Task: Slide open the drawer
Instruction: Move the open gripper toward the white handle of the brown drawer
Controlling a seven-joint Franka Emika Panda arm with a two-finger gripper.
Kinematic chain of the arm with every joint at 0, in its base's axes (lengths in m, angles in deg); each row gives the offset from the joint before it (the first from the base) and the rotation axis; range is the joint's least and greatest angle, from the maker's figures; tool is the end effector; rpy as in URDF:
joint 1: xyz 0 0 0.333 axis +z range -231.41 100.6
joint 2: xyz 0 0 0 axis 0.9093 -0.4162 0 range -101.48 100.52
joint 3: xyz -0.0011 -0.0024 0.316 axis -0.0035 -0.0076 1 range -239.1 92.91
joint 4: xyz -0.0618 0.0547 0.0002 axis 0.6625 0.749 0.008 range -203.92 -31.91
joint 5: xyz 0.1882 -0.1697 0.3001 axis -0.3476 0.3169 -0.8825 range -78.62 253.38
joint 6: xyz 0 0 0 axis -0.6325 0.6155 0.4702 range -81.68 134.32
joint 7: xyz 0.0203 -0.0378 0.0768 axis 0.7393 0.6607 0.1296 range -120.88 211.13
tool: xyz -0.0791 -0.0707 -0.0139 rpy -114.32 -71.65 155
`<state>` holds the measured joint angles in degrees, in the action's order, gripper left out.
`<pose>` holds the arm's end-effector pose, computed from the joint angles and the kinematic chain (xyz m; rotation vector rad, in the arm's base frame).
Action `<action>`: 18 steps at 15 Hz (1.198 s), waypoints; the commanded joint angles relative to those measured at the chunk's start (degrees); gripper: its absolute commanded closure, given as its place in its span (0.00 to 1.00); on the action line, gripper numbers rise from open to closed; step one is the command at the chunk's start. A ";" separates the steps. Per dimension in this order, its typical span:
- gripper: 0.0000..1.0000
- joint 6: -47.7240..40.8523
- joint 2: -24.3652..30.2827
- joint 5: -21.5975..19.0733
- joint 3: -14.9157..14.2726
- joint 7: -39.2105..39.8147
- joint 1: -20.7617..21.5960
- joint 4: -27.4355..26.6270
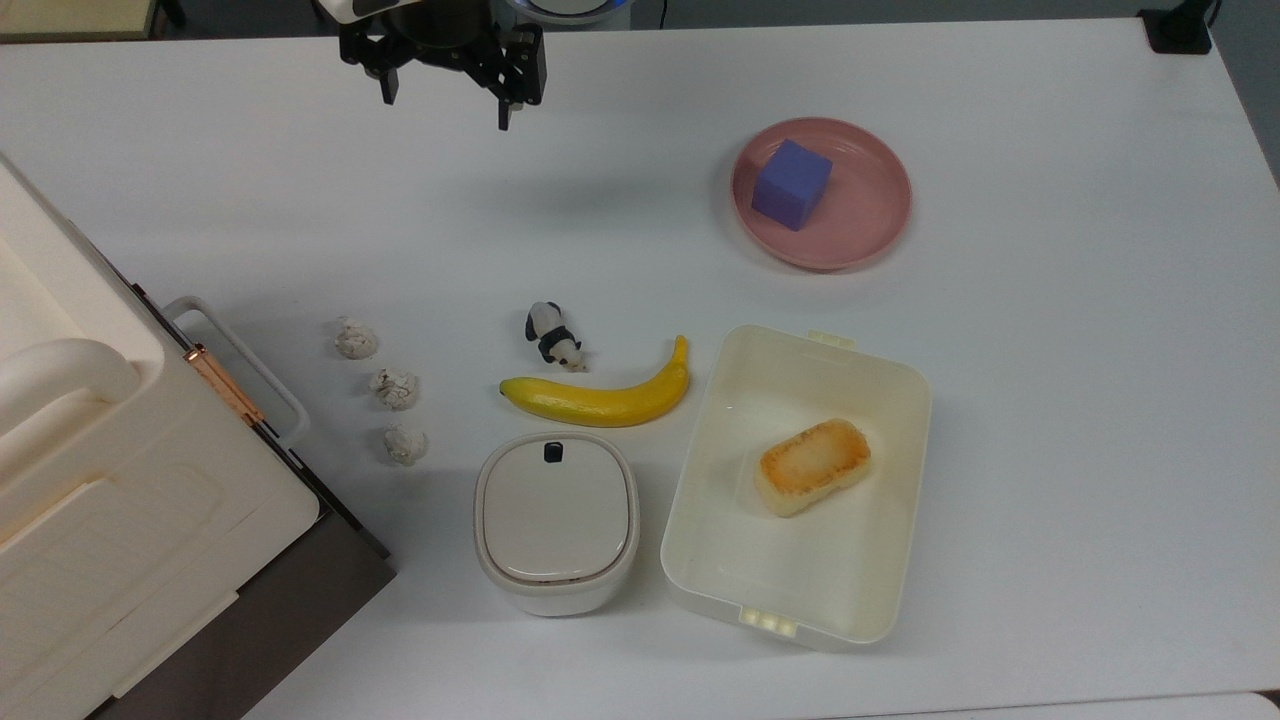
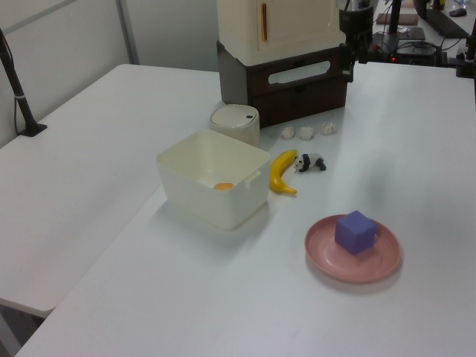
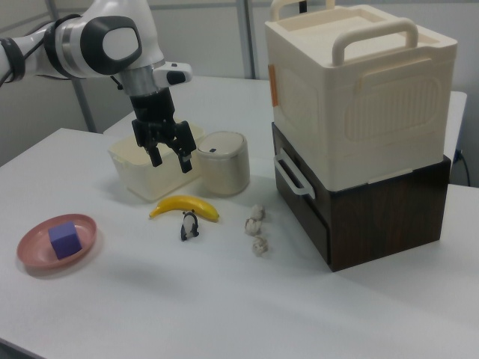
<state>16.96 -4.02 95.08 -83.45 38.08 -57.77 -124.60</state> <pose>0.5763 -0.0374 0.5470 2.9871 -0.2234 -0.0581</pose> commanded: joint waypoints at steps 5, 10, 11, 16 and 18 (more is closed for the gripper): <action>0.00 0.19 -0.06 -5.68 -1.69 3.26 0.54 0.36; 0.00 0.27 0.03 -6.73 -2.74 4.76 0.71 0.36; 0.00 0.36 0.03 -7.17 -3.09 4.76 0.80 0.36; 0.00 1.50 -0.50 -7.18 -4.05 8.01 0.97 0.36; 0.00 7.46 -0.59 -7.09 -6.16 10.02 1.15 0.36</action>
<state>18.54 -4.24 89.04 -86.24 44.36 -57.70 -124.58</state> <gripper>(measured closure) 0.000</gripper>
